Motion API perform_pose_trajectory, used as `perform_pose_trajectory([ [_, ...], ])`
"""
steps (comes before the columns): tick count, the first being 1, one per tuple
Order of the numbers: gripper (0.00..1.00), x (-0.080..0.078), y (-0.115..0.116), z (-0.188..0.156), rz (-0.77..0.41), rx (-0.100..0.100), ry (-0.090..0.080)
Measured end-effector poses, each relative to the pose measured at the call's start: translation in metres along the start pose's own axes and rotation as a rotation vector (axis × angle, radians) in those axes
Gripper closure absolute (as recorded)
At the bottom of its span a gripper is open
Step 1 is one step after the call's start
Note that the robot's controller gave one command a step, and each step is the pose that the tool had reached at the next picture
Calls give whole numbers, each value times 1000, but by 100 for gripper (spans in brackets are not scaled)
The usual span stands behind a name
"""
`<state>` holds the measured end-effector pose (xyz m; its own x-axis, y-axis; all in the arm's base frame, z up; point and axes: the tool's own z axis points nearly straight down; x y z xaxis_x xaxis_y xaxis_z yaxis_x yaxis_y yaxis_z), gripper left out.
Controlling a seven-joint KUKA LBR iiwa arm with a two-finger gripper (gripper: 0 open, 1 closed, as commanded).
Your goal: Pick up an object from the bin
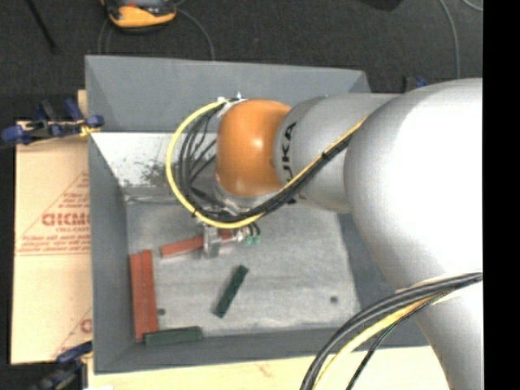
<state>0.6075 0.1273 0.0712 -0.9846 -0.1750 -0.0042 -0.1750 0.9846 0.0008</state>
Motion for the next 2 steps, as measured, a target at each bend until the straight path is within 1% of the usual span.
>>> perform_pose_trajectory([
  [1, 100, 0, 0, 0, -1, 0, 0],
  [2, 100, 12, -11, -38, -9, 1, 11],
])
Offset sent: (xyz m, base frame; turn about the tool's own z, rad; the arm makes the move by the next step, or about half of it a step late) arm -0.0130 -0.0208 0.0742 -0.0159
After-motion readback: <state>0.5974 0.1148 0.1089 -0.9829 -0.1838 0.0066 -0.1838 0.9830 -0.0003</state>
